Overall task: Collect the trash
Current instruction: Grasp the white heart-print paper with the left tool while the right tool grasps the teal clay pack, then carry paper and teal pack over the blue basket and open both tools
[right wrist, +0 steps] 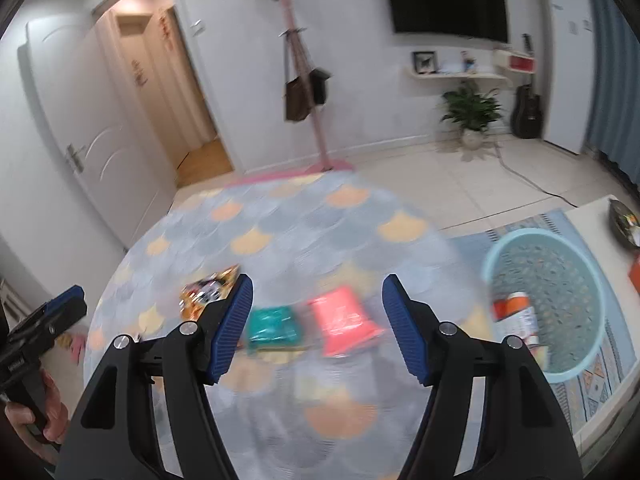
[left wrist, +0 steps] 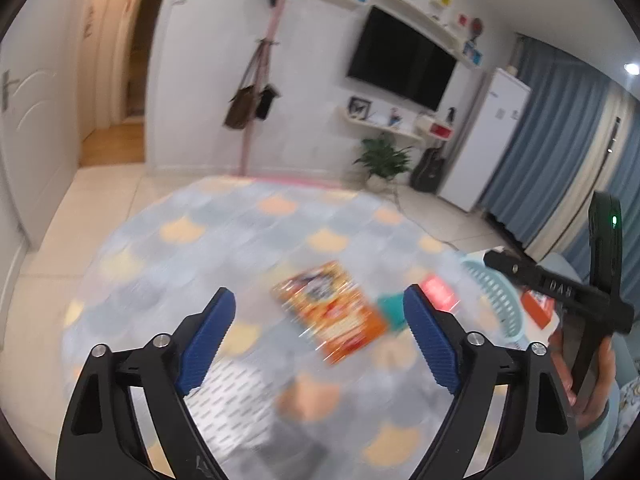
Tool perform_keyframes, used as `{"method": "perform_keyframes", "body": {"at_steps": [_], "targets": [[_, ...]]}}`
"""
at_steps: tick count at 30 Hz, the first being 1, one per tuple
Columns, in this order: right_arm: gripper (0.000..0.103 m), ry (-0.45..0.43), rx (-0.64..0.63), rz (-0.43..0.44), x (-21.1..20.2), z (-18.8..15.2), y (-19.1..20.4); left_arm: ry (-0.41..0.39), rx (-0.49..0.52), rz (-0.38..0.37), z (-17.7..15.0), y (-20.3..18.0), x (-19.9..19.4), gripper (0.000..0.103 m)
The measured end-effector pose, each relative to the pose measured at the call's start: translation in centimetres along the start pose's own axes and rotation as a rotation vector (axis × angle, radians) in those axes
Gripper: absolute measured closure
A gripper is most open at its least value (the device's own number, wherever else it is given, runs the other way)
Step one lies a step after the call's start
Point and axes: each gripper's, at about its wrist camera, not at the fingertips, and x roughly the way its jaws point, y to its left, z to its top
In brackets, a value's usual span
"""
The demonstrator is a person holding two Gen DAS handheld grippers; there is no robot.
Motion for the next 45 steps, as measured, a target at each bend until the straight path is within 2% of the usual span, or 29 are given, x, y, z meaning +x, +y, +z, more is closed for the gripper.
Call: {"method": "perform_keyframes", "body": {"at_steps": [5, 9, 14, 18, 21, 25, 30, 32, 34, 36, 40, 45], "targets": [[0.039, 0.012, -0.054, 0.026, 3.4, -2.0, 2.8, 0.054, -0.045, 0.025, -3.3, 3.7, -0.2, 0.016], [0.039, 0.009, -0.089, -0.033, 6.0, -4.0, 3.8, 0.096, -0.027, 0.034, -5.1, 4.9, 0.6, 0.016], [0.039, 0.058, -0.084, -0.048, 7.7, -4.8, 3.6, 0.165, 0.011, 0.038, -6.7, 4.8, 2.3, 0.016], [0.039, 0.087, -0.087, -0.04, 8.5, -5.0, 3.4, 0.189, 0.054, 0.132, -7.6, 4.5, 3.5, 0.018], [0.038, 0.112, -0.085, -0.028, 9.0, -5.0, 3.3, 0.182, 0.069, 0.165, -8.0, 4.1, 3.3, 0.019], [0.037, 0.128, -0.094, -0.048, 9.5, -5.0, 3.5, 0.166, 0.079, 0.208, -8.1, 3.9, 2.9, 0.036], [0.038, 0.145, -0.104, -0.068, 9.9, -5.2, 3.9, 0.156, 0.102, 0.242, -8.4, 3.5, 2.5, 0.051], [0.042, 0.144, -0.114, -0.081, 9.9, -5.2, 4.1, 0.156, 0.11, 0.24, -8.5, 3.3, 2.3, 0.056], [0.05, 0.143, -0.122, -0.079, 9.9, -5.3, 4.2, 0.157, 0.11, 0.233, -8.5, 3.2, 2.0, 0.066], [0.051, 0.139, -0.125, -0.078, 9.9, -5.3, 4.3, 0.158, 0.102, 0.225, -8.4, 3.1, 2.0, 0.073], [0.053, 0.118, -0.127, -0.071, 9.5, -5.3, 4.3, 0.152, 0.081, 0.204, -8.1, 2.9, 1.9, 0.08], [0.053, 0.071, -0.134, -0.058, 8.5, -5.3, 4.5, 0.107, 0.064, 0.162, -7.4, 2.4, 0.7, 0.083]]}}
